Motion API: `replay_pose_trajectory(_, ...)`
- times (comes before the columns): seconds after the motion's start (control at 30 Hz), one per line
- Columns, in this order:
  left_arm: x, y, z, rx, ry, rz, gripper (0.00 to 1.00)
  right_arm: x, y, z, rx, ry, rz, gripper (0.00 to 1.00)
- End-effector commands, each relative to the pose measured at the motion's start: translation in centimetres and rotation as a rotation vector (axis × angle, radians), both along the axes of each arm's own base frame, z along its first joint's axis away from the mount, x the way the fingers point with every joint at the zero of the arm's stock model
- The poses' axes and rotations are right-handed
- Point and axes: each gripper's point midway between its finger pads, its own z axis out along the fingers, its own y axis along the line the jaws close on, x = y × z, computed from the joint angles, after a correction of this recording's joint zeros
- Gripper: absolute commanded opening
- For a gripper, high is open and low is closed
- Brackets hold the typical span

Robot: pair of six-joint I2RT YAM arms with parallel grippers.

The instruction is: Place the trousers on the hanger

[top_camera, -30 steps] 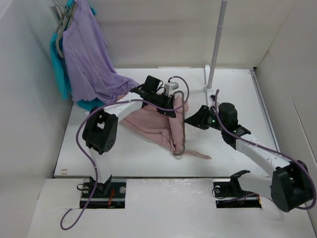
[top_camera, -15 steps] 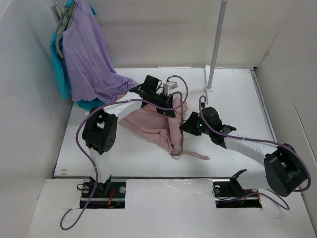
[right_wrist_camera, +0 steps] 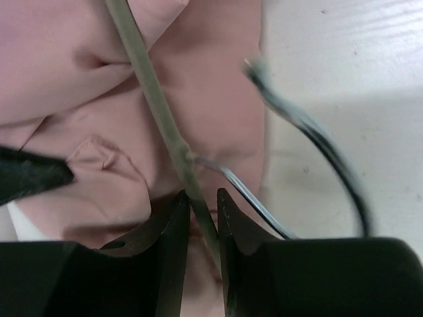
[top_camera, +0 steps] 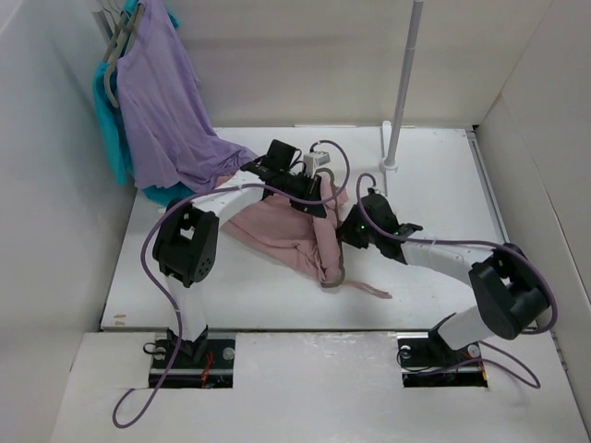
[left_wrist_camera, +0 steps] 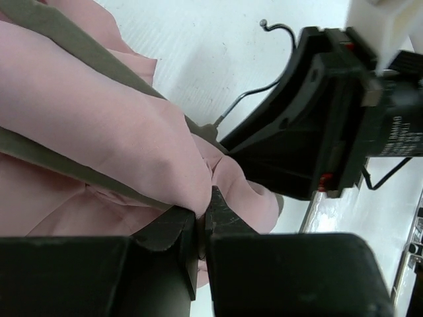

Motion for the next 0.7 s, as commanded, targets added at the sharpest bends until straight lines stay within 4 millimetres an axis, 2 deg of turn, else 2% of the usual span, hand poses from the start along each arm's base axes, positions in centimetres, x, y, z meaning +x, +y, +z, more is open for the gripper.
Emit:
replay_pose_trajectory(0.0,-0.5,-0.8,2.4,-0.061,-0.033,-0.058,0.0,2.2,2.0,1.4,0.035,-0.067,0.031,0.29)
replay_pose_trajectory(0.03,-1.0,-1.2,2.9,-0.071,-0.027,-0.078,0.0,2.5,2.4,1.3,0.039,-0.061,0.04,0.27)
replay_pose_trajectory(0.07,-1.1,-1.3,3.2,-0.077,-0.034,-0.091,0.0,2.7,2.0,-0.3,0.025,-0.023,0.02,0.13)
replay_pose_trajectory(0.1,-1.2,-1.2,2.8,-0.066,-0.027,-0.099,0.0,3.0,2.2,-0.3,0.032,-0.016,0.012,0.05)
replay_pose_trajectory(0.13,-1.8,-1.4,2.8,-0.069,-0.023,-0.122,0.0,3.3,1.7,-0.6,0.036,-0.003,-0.014,0.0)
replay_pose_trajectory(0.2,-2.2,-1.5,3.6,-0.07,-0.058,-0.153,0.0,3.7,0.9,-0.5,0.076,0.013,-0.074,0.0)
replay_pose_trajectory(0.23,-2.8,-1.7,4.8,-0.093,-0.118,-0.194,0.0,4.0,0.4,-0.2,0.093,0.009,-0.108,0.0)
replay_pose_trajectory(0.3,-3.6,-1.5,6.1,-0.121,-0.148,-0.235,0.0,4.6,-1.1,0.1,0.132,0.024,-0.184,0.0)
replay_pose_trajectory(0.33,-4.5,-1.2,6.4,-0.128,-0.131,-0.262,0.0,4.9,-1.6,0.2,0.14,0.028,-0.206,0.0)
replay_pose_trajectory(0.4,-5.3,-1.7,9.3,-0.213,-0.14,-0.327,0.0,5.3,-2.2,0.2,0.146,0.03,-0.221,0.0)
replay_pose_trajectory(0.47,-5.9,-2.2,11.7,-0.277,-0.128,-0.357,0.0,5.4,-1.5,-1.1,0.133,0.064,-0.182,0.0)
replay_pose_trajectory(0.53,-5.8,-2.6,15.2,-0.328,-0.153,-0.36,0.0,5.5,-1.0,-2.5,0.126,0.101,-0.169,0.0)
replay_pose_trajectory(0.57,-5.8,-2.7,16.3,-0.345,-0.164,-0.365,0.0,5.1,-0.6,-3.1,0.111,0.112,-0.15,0.0)
replay_pose_trajectory(0.6,-5.6,-2.9,18.5,-0.376,-0.21,-0.374,0.0,4.7,-0.1,-3.5,0.105,0.121,-0.134,0.0)
replay_pose_trajectory(0.67,-5.7,-3.0,20.8,-0.398,-0.237,-0.368,0.0,4.6,0.3,-4.0,0.084,0.121,-0.109,0.0)
